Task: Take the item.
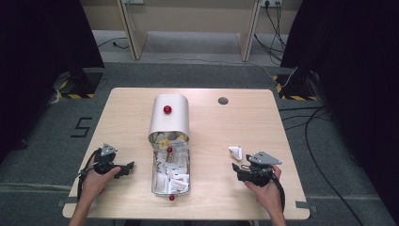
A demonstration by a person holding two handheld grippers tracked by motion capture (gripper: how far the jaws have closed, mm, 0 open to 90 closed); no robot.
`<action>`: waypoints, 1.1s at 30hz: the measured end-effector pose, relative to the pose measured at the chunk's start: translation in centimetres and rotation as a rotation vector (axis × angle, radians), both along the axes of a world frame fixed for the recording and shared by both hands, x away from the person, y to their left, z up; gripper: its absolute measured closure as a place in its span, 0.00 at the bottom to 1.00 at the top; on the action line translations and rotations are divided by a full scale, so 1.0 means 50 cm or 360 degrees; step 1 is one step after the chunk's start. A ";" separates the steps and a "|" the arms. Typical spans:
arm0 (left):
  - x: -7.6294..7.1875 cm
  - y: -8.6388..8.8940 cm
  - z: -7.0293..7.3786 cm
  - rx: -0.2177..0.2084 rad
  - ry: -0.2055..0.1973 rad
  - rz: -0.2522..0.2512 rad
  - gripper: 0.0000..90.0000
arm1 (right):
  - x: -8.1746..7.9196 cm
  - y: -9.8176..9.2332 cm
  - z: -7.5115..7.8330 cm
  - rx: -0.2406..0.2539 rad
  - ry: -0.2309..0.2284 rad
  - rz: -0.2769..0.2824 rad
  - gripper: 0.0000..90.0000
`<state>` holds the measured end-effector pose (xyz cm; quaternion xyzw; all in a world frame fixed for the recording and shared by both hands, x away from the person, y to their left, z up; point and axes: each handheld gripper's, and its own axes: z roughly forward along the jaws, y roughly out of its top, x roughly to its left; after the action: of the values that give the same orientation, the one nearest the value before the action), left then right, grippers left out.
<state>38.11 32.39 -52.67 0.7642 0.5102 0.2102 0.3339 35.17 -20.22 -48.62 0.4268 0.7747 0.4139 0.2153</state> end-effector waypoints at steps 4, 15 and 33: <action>0.000 0.000 0.000 0.0000 0.0000 0.0000 0.00 | -0.004 0.000 -0.004 -0.0001 0.0009 -0.0003 0.36; 0.000 0.000 0.000 0.0000 0.0000 0.0000 0.00 | -0.032 -0.016 -0.015 -0.0007 0.0028 -0.0018 0.36; 0.000 0.000 0.000 0.0000 0.0000 0.0000 0.00 | -0.068 -0.027 -0.032 -0.0073 0.0083 -0.0029 0.33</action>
<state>38.11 32.39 -52.67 0.7642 0.5102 0.2102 0.3338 31.79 -21.55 -50.21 0.4395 0.7854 0.3828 0.2084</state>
